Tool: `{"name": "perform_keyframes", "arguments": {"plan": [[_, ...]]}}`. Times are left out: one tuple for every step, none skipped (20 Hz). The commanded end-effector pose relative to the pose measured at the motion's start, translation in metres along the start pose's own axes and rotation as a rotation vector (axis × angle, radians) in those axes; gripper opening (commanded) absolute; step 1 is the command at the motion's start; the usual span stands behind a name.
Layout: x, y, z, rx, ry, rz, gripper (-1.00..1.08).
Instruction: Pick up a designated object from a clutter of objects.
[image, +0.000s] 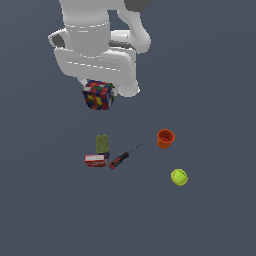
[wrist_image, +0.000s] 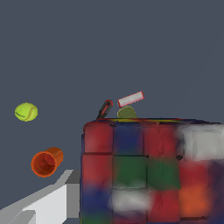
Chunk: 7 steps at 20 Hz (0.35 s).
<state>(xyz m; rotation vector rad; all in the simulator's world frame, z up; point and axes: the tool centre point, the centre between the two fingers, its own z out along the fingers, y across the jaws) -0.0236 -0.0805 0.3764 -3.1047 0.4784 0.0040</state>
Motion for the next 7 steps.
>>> {"name": "perform_keyframes", "arguments": {"plan": [[0.0035,0.0015,-0.0098,0.000,0.003,0.000,-1.00],[0.0044,0.0019,-0.0120,0.000,0.003,0.000,-1.00],[0.0051,0.0022,-0.0137,0.000,0.003,0.000,-1.00],[0.0057,0.0025,-0.0151,0.000,0.003,0.000,-1.00],[0.0061,0.0026,-0.0161,0.000,0.003,0.000,-1.00],[0.0063,0.0028,-0.0166,0.000,0.003,0.000,-1.00],[0.0064,0.0028,-0.0168,0.000,0.003,0.000,-1.00]]}}
